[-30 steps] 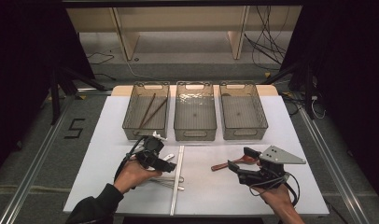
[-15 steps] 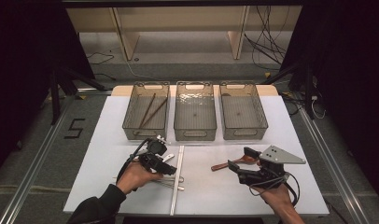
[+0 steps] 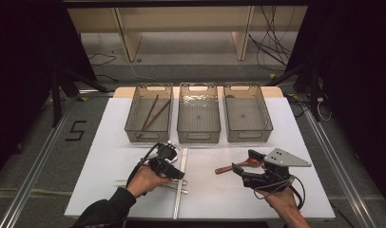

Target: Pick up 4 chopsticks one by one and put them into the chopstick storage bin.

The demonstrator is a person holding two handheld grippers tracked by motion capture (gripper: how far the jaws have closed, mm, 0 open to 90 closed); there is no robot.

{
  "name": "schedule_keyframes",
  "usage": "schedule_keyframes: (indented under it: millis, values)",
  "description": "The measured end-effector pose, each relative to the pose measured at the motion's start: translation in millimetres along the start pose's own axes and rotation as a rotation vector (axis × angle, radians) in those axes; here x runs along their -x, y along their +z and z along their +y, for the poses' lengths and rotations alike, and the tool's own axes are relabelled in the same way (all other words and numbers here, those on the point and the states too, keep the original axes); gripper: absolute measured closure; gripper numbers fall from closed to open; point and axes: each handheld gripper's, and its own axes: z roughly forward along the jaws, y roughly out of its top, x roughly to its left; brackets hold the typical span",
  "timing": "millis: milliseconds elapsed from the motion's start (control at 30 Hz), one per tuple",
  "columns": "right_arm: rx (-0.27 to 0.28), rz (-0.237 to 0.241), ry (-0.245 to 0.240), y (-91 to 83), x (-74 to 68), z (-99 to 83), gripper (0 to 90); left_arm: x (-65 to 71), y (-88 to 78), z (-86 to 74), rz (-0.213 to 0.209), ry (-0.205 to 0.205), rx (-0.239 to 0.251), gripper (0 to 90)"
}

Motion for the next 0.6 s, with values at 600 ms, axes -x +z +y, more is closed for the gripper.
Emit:
schedule_keyframes:
  millis: [600]
  values:
    - [0.000,0.002,-0.004,0.1,-0.3,0.1,24.7,-6.9,6.4,-0.2,0.014,0.013,-0.041,60.1]
